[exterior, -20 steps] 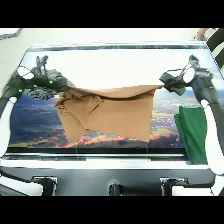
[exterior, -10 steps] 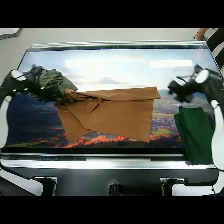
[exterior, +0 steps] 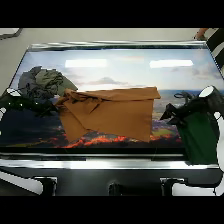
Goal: Fold the shirts.
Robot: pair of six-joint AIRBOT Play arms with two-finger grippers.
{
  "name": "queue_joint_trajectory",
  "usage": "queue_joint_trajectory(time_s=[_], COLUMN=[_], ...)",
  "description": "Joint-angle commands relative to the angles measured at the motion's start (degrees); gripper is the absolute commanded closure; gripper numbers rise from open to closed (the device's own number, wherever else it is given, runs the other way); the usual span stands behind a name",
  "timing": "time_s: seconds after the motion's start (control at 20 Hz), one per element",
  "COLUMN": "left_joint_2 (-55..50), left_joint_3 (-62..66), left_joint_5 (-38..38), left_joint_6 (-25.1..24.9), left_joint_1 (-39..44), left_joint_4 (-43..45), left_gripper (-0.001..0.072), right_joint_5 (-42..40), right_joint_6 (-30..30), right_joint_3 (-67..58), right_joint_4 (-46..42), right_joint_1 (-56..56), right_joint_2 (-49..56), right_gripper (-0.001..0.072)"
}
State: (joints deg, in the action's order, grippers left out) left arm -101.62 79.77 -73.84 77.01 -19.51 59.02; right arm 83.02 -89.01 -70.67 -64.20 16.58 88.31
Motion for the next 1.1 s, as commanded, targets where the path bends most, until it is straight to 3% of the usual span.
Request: queue_joint_trajectory(time_s=[0.0,0.05,0.2,0.35,0.65,0.75,0.8,0.85,0.9,1.05], left_joint_2=[-1.5,-1.7,-2.5,-2.7,-1.6,-0.6,0.0,0.7,1.7,7.0], left_joint_3=[-0.9,-0.9,-0.9,-0.9,-0.8,-0.8,-0.8,-0.8,-0.2,7.3], left_joint_5=[3.0,3.1,3.0,2.6,-0.7,-0.8,-1.1,-1.7,-3.0,-7.2], left_joint_6=[-1.5,-1.9,-1.9,-1.8,-2.1,-2.1,-2.1,-2.1,-2.1,-2.7], left_joint_1=[0.1,0.3,1.5,1.9,1.9,1.9,1.9,1.9,1.9,2.0], left_joint_4=[-3.6,-4.0,-4.7,-4.7,-4.6,-4.7,-4.6,-4.6,-4.6,-4.6], left_gripper=[0.0253,0.0254,0.0349,0.0671,0.0681,0.0681,0.0681,0.0681,0.0683,0.0684], right_joint_5=[0.1,-0.6,-2.7,-4.2,-10.5,-12.3,-12.2,-11.9,-11.4,-11.0], right_joint_6=[1.4,1.4,1.4,1.1,0.5,-1.3,-1.4,-1.4,-0.8,3.7], right_joint_3=[1.8,2.6,6.1,10.4,17.7,18.5,18.6,18.6,18.1,10.8], right_joint_4=[0.8,0.2,0.0,0.1,4.1,6.6,7.5,8.3,9.0,5.7], right_joint_1=[-0.6,-1.3,-4.6,-7.9,-12.5,-13.2,-14.1,-14.9,-15.1,-13.0], right_joint_2=[-0.1,-0.1,-0.1,-0.1,-0.1,-0.1,-0.1,-0.2,-0.4,-5.7], right_gripper=[0.0240,0.0240,0.0223,0.0209,0.0210,0.0242,0.0368,0.0594,0.0677,0.0679])
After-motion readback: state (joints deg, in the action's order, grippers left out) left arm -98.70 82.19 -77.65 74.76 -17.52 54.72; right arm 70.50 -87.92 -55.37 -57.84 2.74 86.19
